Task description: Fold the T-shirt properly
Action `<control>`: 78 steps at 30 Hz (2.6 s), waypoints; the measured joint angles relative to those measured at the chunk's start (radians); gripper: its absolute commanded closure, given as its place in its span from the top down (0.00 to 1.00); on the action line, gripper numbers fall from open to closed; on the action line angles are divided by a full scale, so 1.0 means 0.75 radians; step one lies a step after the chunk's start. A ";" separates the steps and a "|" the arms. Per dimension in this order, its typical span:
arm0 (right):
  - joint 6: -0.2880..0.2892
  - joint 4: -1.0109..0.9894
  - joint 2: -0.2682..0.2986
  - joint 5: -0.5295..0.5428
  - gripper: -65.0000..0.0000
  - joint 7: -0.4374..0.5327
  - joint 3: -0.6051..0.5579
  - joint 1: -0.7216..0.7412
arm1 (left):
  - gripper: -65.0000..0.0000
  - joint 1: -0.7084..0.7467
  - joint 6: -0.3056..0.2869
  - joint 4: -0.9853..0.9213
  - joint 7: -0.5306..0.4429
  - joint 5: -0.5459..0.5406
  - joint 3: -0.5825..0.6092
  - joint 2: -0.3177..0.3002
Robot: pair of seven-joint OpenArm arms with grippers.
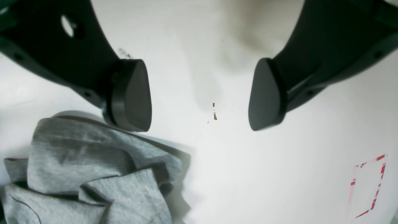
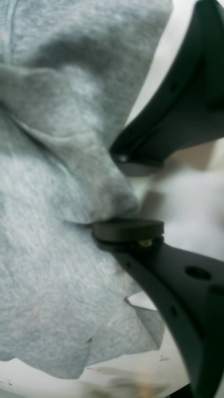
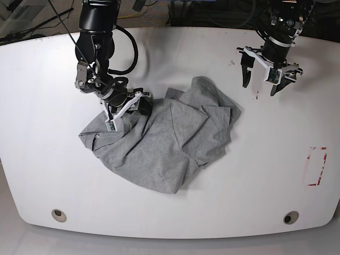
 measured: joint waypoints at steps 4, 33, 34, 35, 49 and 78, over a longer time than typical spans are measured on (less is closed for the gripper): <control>0.001 -0.001 0.003 -0.001 0.30 0.009 0.000 0.000 | 0.69 -0.003 0.000 0.000 -0.001 0.000 0.000 0.000; 0.075 0.475 0.291 0.010 0.00 0.004 -0.011 0.184 | 0.69 -0.066 0.005 -0.101 0.076 0.109 0.276 -0.012; 0.099 0.475 0.308 0.003 0.00 -0.009 -0.012 0.223 | 0.69 -0.070 0.005 -0.101 0.090 0.130 0.305 -0.011; 0.117 0.475 0.320 -0.001 0.00 -0.017 -0.012 0.259 | 0.69 -0.073 0.005 -0.101 0.091 0.141 0.326 -0.008; 0.151 0.487 0.494 0.000 0.00 -0.179 -0.084 0.687 | 0.70 -0.168 0.001 -0.127 0.099 0.151 0.500 -0.004; 0.152 0.483 0.502 0.005 0.00 -0.182 -0.129 0.686 | 0.01 -0.587 0.001 -0.634 0.019 0.120 0.688 0.034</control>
